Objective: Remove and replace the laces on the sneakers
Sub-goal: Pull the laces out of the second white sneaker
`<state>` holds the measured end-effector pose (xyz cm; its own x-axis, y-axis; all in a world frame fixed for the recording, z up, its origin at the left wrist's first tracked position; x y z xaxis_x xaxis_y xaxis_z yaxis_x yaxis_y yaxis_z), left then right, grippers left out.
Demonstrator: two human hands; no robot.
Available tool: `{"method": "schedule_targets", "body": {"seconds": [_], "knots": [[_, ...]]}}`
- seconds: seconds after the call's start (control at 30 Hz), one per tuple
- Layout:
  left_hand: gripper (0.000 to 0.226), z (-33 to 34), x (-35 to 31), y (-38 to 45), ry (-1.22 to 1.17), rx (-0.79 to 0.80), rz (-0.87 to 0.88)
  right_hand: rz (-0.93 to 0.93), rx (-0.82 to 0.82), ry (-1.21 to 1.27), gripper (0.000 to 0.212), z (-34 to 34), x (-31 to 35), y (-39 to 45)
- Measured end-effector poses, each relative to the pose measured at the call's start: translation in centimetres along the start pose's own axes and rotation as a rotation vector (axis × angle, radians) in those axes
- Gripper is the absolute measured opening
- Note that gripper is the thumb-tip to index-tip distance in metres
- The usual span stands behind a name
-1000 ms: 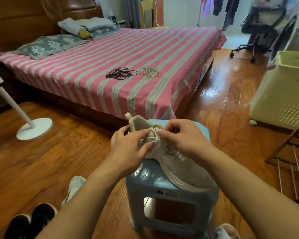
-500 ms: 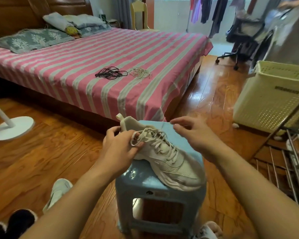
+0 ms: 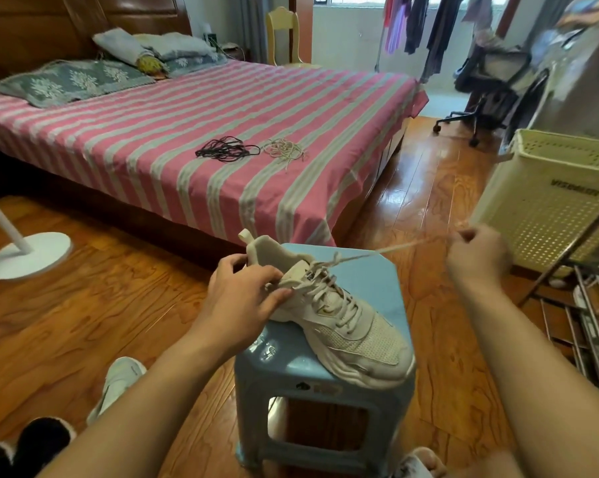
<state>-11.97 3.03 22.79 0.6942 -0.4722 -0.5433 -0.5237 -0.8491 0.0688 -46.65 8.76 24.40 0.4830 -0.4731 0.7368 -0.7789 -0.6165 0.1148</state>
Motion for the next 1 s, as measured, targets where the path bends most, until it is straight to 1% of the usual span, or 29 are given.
{"method": "schedule_targets", "body": {"seconds": [0.03, 0.07, 0.1, 0.17, 0.2, 0.23, 0.27, 0.33, 0.4, 0.47, 0.5, 0.57, 0.63, 0.7, 0.73, 0.77, 0.83, 0.9, 0.93, 0.97, 1.0], "knots": [[0.016, 0.0, 0.0, 0.0, -0.009, 0.000, 0.001, -0.017, 0.129, -0.101, 0.024, 0.8, -0.7, -0.1], [0.017, 0.1, -0.1, -0.1, -0.026, -0.001, -0.006, -0.096, 0.232, -0.174, 0.030, 1.7, -0.4, -0.5], [0.017, 0.2, -0.1, -0.1, -0.055, -0.001, -0.024, -0.236, 0.285, -0.197, 0.032, 2.3, 0.7, -1.2], [0.019, 0.3, 0.0, 0.0, -0.099, 0.000, -0.063, -0.593, 0.375, -0.090, 0.022, 2.9, 4.6, -4.2], [0.019, 0.3, 0.0, 0.0, -0.100, -0.007, -0.059, -0.739, 0.446, -0.039, 0.018, 3.1, 6.7, -6.6], [0.018, 0.3, 0.1, 0.2, -0.092, -0.015, -0.039, -0.839, 0.518, -0.025, 0.018, 3.6, 8.1, -8.9], [0.018, 0.4, 0.1, 0.2, -0.080, -0.021, -0.015, -0.931, 0.539, -0.051, 0.021, 4.4, 9.0, -11.0], [0.019, 0.4, 0.1, 0.3, -0.050, -0.032, 0.015, -1.056, 0.447, -0.167, 0.015, 6.3, 9.3, -13.6], [0.022, 0.2, 0.1, 0.3, -0.006, -0.043, 0.019, -1.097, 0.335, -0.224, 0.008, 7.2, 9.3, -14.1], [0.021, -0.1, 0.1, 0.1, 0.053, -0.075, 0.019, -1.122, 0.314, -0.262, 0.006, 7.0, 9.2, -13.1], [0.019, -0.3, 0.0, 0.1, 0.053, -0.100, 0.018, -1.090, 0.324, -0.254, 0.009, 6.6, 8.9, -12.3], [0.012, -0.7, -0.5, 0.1, 0.016, -0.170, 0.052, -0.929, 0.386, -0.155, 0.007, 5.4, 7.7, -10.1], [0.010, -0.5, -1.4, 0.1, 0.055, -0.213, 0.126, -0.774, 0.500, -0.065, 0.003, 4.3, 6.3, -8.2], [0.019, 0.4, -2.2, -0.1, 0.206, -0.171, 0.180, -0.704, 0.643, -0.076, 0.003, 4.1, 5.7, -8.0], [0.025, 0.9, -2.3, -0.1, 0.293, -0.157, 0.196, -0.723, 0.668, -0.111, 0.006, 4.1, 5.7, -8.5], [0.028, 1.3, -2.3, -0.1, 0.346, -0.158, 0.199, -0.766, 0.654, -0.146, 0.010, 4.2, 5.7, -9.0], [0.026, 1.5, -2.4, -0.2, 0.369, -0.192, 0.186, -0.901, 0.544, -0.214, 0.019, 4.2, 6.3, -10.3], [0.023, 1.7, -2.8, -0.2, 0.383, -0.207, 0.194, -1.066, 0.364, -0.306, 0.012, 4.3, 7.2, -11.4], [0.023, 1.8, -3.0, -0.2, 0.383, -0.193, 0.193, -1.117, 0.279, -0.357, 0.011, 4.5, 7.6, -11.8], [0.023, 1.8, -3.0, -0.2, 0.373, -0.179, 0.181, -1.138, 0.223, -0.397, 0.013, 4.7, 7.7, -11.9], [0.024, 1.7, -3.0, -0.2, 0.361, -0.172, 0.163, -1.147, 0.204, -0.423, 0.019, 4.9, 7.6, -12.1]]}}
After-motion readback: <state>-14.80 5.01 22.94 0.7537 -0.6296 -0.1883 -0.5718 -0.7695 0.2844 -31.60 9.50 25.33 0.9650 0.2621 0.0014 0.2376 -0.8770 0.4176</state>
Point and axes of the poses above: each hand's wrist, its own y-axis towards the middle knuckle, its own z-axis out of the palm, x = y × z, the point moved 3 cm from there along y, towards the middle knuckle, and after that the axes turned 10 degrees about x, right-handed, at the moved point
